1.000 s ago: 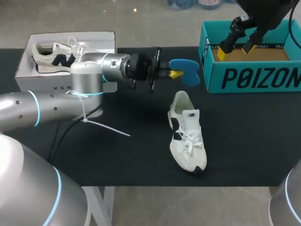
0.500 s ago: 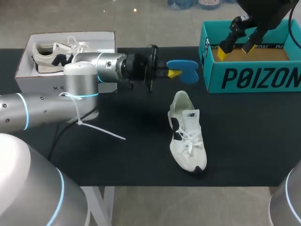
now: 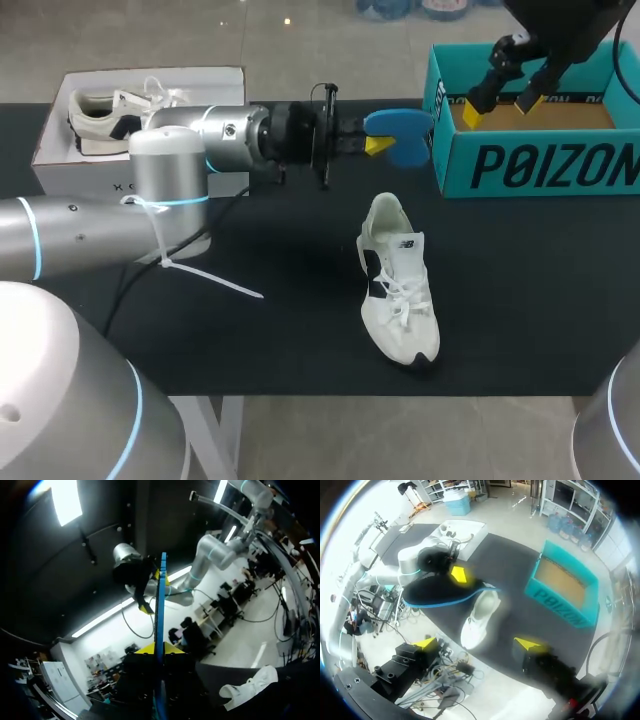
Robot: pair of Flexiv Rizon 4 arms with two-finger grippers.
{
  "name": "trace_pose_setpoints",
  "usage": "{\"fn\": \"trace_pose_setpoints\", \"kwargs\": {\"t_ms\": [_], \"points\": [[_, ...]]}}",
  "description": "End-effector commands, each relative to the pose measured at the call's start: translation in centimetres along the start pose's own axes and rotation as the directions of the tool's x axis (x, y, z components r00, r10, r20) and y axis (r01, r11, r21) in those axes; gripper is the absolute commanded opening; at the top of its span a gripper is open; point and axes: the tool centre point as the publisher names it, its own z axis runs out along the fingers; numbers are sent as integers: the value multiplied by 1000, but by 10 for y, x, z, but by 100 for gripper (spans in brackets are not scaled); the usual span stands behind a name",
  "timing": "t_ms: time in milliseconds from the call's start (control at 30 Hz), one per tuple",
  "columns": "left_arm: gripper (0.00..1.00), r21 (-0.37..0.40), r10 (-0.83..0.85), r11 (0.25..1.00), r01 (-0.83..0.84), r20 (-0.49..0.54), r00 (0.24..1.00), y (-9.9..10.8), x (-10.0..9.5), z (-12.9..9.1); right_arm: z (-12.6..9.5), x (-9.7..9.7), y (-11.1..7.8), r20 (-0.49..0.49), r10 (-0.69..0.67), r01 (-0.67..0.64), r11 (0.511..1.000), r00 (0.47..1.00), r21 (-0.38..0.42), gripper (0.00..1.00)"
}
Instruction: Take the shoe out of the shoebox, open the shoe tongue, remove and reinsert the insole, then place the shoe into the shoebox
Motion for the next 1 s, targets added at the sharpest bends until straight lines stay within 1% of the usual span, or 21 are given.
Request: {"fn": "trace_pose_setpoints", "kwargs": {"t_ms": [33,733,800,833,900,1000], "points": [[0,-5,2,1000,-2,11,1000,0,4,0,1,0,2,0,0,0,1000,1000,4,100],[0,-5,2,1000,-2,11,1000,0,4,0,1,0,2,0,0,0,1000,1000,4,100],[0,-51,-39,998,40,24,999,-5,-3,2,1,0,2,0,0,0,1000,1000,4,100],[0,-64,-70,995,71,19,997,-6,-5,3,1,0,2,0,0,0,1000,1000,4,100],[0,-99,-129,986,132,40,991,-9,-9,4,1,0,2,0,0,0,1000,1000,4,100],[0,-109,-229,966,235,68,971,-13,-14,5,1,0,2,0,0,0,1000,1000,4,100]]}}
